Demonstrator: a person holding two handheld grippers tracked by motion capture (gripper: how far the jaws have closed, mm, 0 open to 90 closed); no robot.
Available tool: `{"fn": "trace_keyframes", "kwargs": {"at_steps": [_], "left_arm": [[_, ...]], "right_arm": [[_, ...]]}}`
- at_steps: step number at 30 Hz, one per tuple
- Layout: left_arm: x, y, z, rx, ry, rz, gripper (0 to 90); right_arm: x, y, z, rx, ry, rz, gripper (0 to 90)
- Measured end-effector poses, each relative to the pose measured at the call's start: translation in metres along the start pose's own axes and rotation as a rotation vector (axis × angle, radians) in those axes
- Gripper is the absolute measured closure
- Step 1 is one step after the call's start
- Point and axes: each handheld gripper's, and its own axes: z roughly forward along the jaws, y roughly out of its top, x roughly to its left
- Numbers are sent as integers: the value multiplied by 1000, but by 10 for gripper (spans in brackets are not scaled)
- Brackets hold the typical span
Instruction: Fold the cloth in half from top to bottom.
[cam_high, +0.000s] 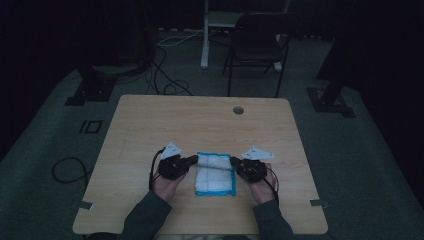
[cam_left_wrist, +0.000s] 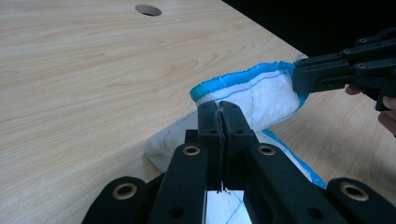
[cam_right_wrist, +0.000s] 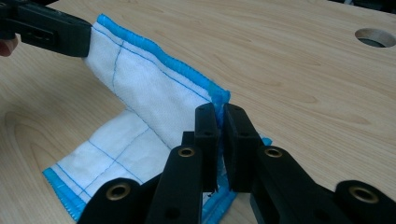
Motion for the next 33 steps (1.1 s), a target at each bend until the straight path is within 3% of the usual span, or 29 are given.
{"fn": "trace_keyframes", "kwargs": {"at_steps": [16, 33], "left_arm": [[-3, -13, -2, 15, -6, -11, 891], [-8, -26, -1, 26, -12, -27, 889]], "right_arm": [[6, -7, -2, 12, 3, -20, 856], [9, -18, -3, 28, 9, -12, 856]]}}
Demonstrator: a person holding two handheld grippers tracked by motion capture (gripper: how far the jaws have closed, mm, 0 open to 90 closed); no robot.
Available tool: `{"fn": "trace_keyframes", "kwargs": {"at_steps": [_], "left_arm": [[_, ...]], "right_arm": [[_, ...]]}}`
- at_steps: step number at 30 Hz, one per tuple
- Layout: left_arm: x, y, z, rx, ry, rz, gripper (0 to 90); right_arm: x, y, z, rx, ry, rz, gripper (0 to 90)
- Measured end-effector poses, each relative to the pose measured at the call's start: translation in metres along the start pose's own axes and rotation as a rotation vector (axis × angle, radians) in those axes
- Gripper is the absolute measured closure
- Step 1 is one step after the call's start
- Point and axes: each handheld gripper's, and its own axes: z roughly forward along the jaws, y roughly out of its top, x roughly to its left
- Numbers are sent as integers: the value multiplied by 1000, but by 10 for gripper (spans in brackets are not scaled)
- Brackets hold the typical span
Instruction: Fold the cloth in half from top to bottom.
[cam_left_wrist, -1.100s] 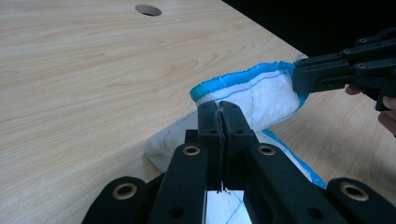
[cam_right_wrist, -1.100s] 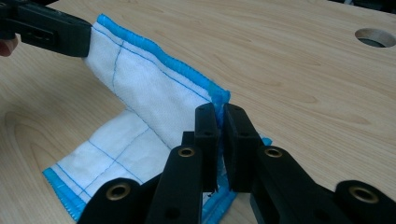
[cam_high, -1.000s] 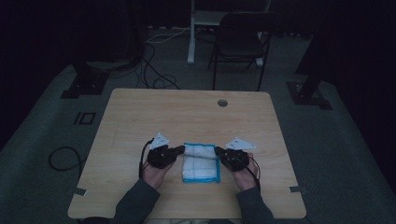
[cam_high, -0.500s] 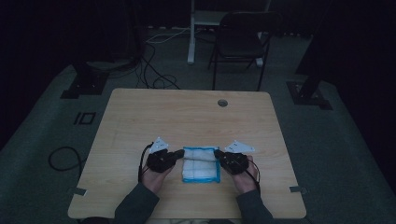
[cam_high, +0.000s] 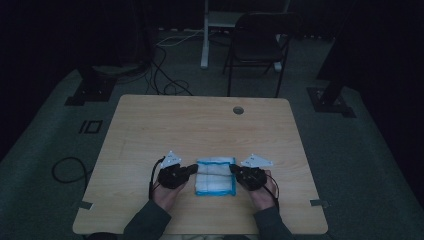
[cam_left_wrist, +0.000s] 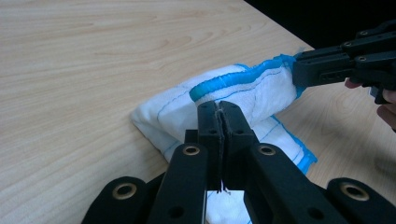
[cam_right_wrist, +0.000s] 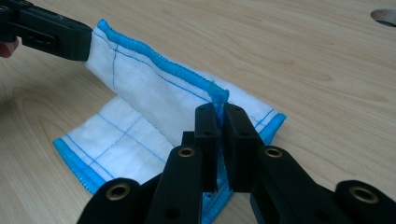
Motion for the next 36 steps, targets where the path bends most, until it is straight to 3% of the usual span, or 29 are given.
{"fn": "trace_keyframes", "kwargs": {"at_steps": [8, 14, 19, 25, 28, 36], "left_arm": [[0, -10, 2, 22, 0, -18, 870], [2, -5, -4, -23, 17, -36, 819], [8, -1, -2, -24, 36, -49, 812], [10, -5, 11, 29, 32, -39, 806], [8, -13, 17, 65, 37, -23, 806], [-1, -23, 15, 89, 52, 23, 795]], "right_arm": [[2, -6, 1, 13, 9, -4, 854], [4, -9, 0, 22, 16, -5, 853], [8, -13, 0, 31, 24, -9, 850], [11, -16, 0, 38, 30, -13, 826], [8, -17, -4, 25, 25, -3, 754], [-4, -21, -11, 13, -4, 34, 702]]}}
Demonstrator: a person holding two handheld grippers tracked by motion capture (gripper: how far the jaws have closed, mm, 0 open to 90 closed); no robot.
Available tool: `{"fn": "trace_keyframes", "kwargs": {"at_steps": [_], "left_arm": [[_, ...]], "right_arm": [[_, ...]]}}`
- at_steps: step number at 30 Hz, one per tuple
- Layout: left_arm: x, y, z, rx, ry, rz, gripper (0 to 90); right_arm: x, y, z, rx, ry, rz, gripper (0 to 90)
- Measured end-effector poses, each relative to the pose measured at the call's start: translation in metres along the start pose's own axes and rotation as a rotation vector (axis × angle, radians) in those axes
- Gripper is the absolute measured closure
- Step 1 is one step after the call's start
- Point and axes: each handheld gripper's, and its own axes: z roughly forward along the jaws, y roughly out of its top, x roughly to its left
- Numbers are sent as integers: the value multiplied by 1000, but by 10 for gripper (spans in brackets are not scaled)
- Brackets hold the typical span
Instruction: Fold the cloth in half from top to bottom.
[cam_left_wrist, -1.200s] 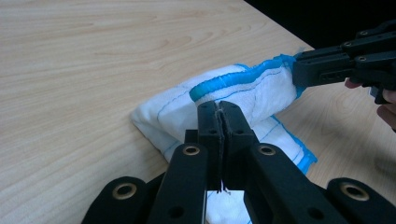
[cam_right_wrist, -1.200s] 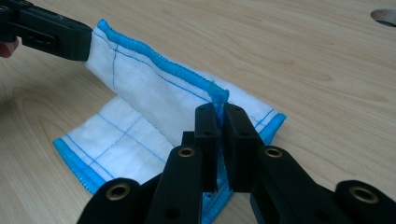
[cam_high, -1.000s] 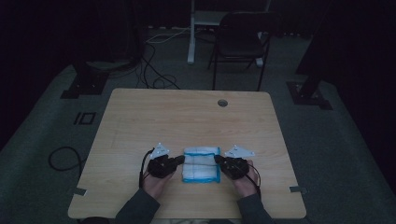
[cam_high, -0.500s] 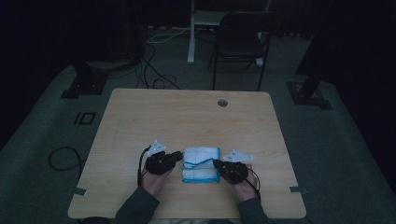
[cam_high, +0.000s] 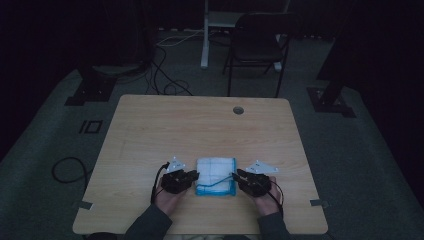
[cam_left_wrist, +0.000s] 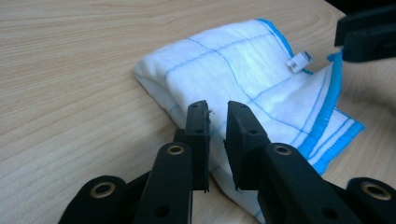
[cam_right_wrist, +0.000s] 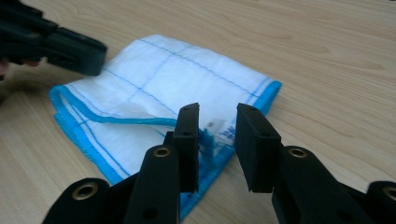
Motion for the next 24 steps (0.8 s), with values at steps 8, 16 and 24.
{"fn": "trace_keyframes", "kwargs": {"at_steps": [8, 16, 24], "left_arm": [[-7, -11, -3, 22, 18, 41, 784], [0, -10, -11, 3, 25, 33, 764], [18, -9, -18, -1, 86, 38, 731]], "right_arm": [[-18, -6, -4, -9, -46, 58, 676], [-30, -15, 1, 39, -100, 86, 641], [-37, -22, 5, 61, -118, 114, 629]]}}
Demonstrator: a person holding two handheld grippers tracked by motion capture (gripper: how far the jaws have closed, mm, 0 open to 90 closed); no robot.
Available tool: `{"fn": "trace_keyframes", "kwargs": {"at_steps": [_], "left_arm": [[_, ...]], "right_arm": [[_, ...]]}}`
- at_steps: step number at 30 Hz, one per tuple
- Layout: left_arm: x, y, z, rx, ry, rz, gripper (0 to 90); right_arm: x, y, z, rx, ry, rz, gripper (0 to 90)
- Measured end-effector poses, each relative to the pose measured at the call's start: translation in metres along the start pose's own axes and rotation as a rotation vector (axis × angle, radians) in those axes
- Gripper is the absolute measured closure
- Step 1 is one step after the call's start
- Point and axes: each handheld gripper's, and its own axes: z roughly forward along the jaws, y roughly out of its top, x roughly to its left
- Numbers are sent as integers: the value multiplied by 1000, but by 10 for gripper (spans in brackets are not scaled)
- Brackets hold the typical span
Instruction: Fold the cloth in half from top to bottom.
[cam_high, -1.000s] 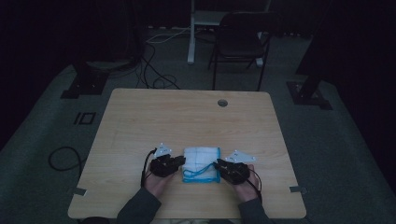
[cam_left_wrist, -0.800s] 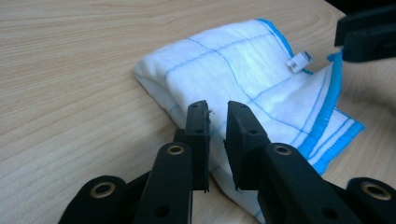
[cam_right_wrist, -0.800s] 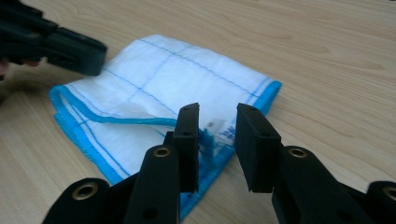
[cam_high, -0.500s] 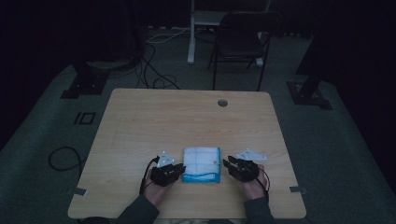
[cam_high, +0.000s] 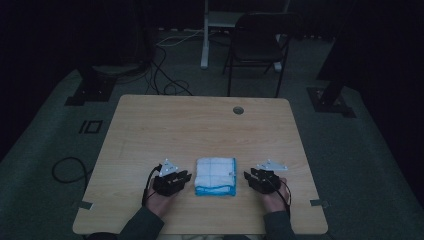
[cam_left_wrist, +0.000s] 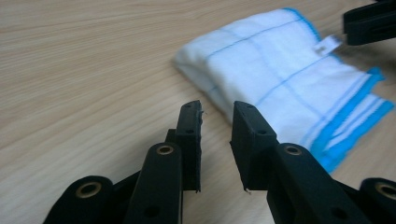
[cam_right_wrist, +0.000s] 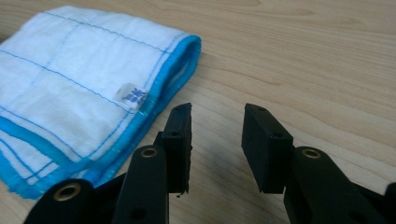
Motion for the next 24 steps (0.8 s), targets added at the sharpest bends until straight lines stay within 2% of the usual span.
{"fn": "trace_keyframes", "kwargs": {"at_steps": [6, 9, 12, 24], "left_arm": [[11, -4, -1, 17, 50, 7, 702], [13, -4, -2, 24, 83, 28, 686], [17, -4, -3, 35, 108, 30, 681], [32, -8, -6, 45, 171, -5, 654]], "right_arm": [[-3, -1, 3, 9, -16, 16, 621], [-5, -1, 3, 7, -20, 21, 615], [-7, -2, 3, 7, -23, 25, 613], [-11, -1, 4, 4, -40, 26, 611]]}}
